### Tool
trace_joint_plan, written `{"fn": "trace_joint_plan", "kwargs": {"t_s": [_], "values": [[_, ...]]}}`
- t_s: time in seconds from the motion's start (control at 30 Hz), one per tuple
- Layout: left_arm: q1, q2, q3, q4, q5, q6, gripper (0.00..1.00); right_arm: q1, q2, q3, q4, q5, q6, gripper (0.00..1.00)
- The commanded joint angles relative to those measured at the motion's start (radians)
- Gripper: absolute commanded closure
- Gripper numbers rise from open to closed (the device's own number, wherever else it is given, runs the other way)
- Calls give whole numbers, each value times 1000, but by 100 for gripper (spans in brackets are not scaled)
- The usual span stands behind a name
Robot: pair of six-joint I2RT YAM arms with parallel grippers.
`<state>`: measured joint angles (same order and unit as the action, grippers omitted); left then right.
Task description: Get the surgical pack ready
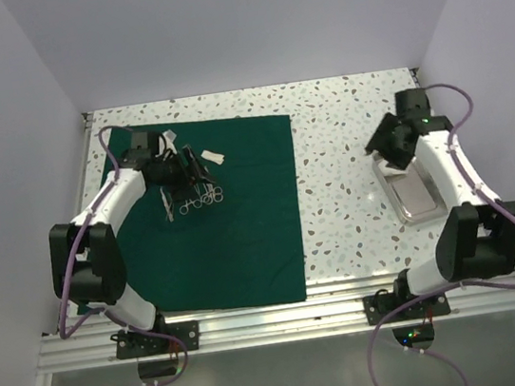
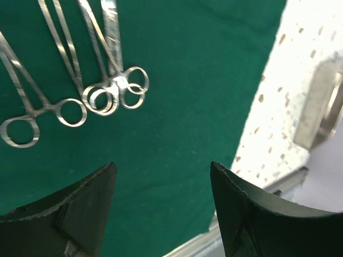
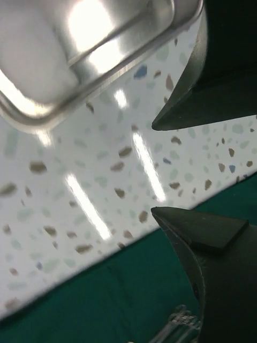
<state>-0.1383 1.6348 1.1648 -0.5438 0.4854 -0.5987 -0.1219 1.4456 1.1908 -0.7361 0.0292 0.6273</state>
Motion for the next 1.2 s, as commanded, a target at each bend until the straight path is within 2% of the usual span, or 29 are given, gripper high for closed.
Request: {"fn": "trace_joint_plan", "kwargs": {"t_s": [0.0, 0.17, 0.3, 0.47, 0.5, 0.6, 0.7, 0.8, 0.9, 0.93, 1.03, 1.1, 1.17], "values": [[8, -27, 68, -97, -183, 43, 25, 229, 28, 116, -17, -61, -27, 37], [8, -4, 99, -125, -309, 72, 26, 448, 289, 378, -31, -169, -153, 39], [9, 48, 183, -171, -416, 135, 30, 525, 448, 567, -100, -251, -205, 43], [9, 80, 226, -231, -585, 191, 36, 587, 513, 610, -101, -298, -253, 46], [9, 79, 225, -231, -605, 212, 44, 590, 524, 609, -105, -304, -259, 47], [9, 95, 233, -237, -662, 250, 55, 594, 529, 578, -103, -328, -273, 49], [8, 126, 248, -213, -673, 296, 59, 594, 521, 535, -88, -328, -281, 50], [8, 166, 292, -154, -608, 297, 58, 596, 522, 540, -112, -334, -290, 50], [8, 279, 432, -172, -506, 177, 52, 594, 515, 540, -118, -345, -288, 49], [8, 337, 488, -173, -411, 139, 50, 594, 513, 538, -123, -342, -290, 49], [8, 394, 483, -52, -216, 7, 49, 596, 512, 529, -121, -347, -287, 49], [5, 407, 455, 63, -154, -105, 49, 594, 510, 518, -118, -347, -285, 49], [0, 441, 467, 91, -126, -179, 49, 596, 503, 509, -111, -347, -282, 50]]}}
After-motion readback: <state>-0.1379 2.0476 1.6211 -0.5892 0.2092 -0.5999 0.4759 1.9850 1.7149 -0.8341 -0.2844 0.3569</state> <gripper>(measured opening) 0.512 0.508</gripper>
